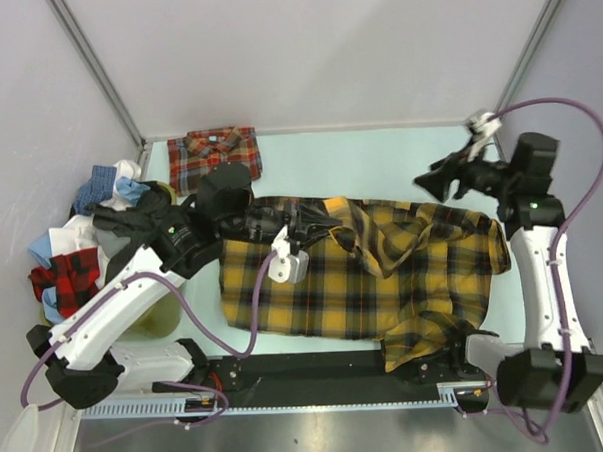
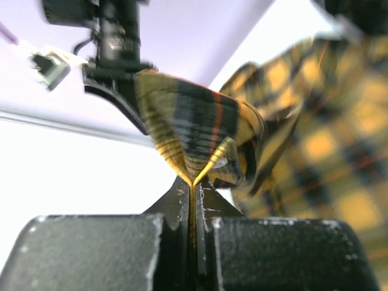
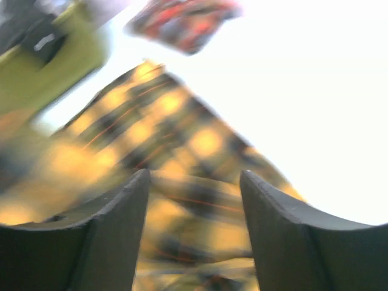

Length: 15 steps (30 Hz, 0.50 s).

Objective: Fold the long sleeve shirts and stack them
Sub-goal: Fold the shirt

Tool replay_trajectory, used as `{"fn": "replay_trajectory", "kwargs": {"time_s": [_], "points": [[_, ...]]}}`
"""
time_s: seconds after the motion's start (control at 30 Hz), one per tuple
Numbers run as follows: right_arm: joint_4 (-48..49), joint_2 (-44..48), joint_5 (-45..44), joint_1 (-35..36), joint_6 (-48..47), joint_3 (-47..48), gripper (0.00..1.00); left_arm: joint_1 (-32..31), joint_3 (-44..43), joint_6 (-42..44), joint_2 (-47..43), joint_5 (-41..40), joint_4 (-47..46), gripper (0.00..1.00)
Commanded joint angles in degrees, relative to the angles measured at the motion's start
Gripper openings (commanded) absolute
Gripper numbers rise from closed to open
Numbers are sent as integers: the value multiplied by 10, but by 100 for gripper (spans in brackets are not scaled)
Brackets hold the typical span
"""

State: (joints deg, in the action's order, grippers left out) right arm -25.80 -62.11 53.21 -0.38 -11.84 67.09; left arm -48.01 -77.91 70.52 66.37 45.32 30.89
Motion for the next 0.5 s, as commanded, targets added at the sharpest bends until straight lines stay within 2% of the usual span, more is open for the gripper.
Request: {"fn": "replay_trajectory", "kwargs": {"time_s": [0.0,0.03,0.1,0.13,0.2,0.27,0.3,0.37,0.47], "points": [[99,-55,74,-144,97,-4,59,-57,-88,-208,46,-35,-10,0],[103,-97,87,-180,94,3,58,-82,-104,-236,59,-57,-9,0],[75,-149,106,-199,60,22,51,-103,-159,-317,102,-107,5,0],[47,-202,109,-208,-11,52,48,-118,-179,-339,117,-116,15,0],[-71,-250,110,-210,-91,90,43,-132,-230,-402,155,-125,50,0],[-196,-319,107,-209,-218,134,37,-157,-269,-452,175,-131,84,0],[-222,-341,98,-209,-242,142,36,-167,-278,-464,189,-134,94,0],[-322,-400,86,-209,-324,175,33,-195,-285,-490,198,-149,121,0],[-420,-448,52,-209,-378,197,27,-205,-254,-513,199,-196,131,0]]}}
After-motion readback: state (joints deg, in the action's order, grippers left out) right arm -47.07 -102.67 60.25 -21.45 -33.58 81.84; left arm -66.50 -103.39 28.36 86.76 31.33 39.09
